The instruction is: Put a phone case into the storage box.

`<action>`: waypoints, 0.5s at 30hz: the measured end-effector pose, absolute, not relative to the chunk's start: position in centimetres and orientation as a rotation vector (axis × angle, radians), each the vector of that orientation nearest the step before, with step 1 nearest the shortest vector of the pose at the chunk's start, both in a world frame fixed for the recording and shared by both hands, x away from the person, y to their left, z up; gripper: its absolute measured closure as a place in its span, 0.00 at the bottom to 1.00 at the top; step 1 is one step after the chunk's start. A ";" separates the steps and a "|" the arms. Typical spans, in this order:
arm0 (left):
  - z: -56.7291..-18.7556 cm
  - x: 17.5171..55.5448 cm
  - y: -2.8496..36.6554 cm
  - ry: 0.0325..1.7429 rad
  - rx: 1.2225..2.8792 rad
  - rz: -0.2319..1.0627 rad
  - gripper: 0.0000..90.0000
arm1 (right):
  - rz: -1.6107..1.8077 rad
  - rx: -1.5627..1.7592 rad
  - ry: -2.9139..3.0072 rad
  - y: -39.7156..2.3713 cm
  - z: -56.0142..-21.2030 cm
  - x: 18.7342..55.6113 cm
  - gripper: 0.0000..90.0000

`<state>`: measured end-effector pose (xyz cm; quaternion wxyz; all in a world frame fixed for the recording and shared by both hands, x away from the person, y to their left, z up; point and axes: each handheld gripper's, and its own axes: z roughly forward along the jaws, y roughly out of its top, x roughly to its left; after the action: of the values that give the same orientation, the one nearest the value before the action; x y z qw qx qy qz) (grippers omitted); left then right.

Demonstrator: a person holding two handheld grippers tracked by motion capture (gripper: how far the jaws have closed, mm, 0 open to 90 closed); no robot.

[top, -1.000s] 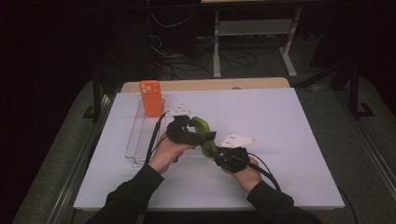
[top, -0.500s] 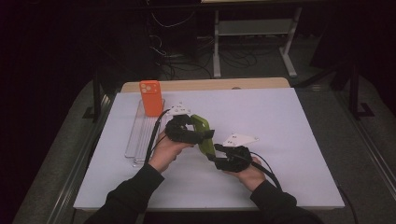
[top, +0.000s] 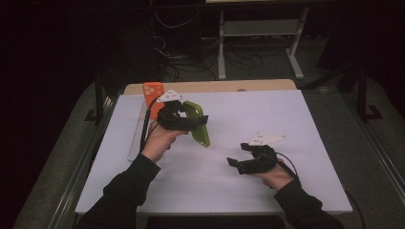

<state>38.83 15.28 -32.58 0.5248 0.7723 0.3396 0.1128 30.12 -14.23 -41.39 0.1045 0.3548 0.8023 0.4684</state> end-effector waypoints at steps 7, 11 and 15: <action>-31.1 39.9 16.9 0.829 1.852 0.307 0.15 | 1.351 1.078 2.360 -16.3 -42.2 29.6 0.07; -30.3 40.5 17.7 0.847 1.846 0.334 0.15 | 1.335 1.068 2.362 -17.2 -42.6 29.4 0.00; -29.4 41.0 18.6 0.857 1.840 0.379 0.15 | 1.276 1.042 2.364 -17.7 -43.1 29.0 0.00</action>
<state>40.96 18.62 -29.39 0.5126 0.7651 0.3563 0.1576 29.04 -17.66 -43.05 0.1297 0.3586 0.8135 0.4392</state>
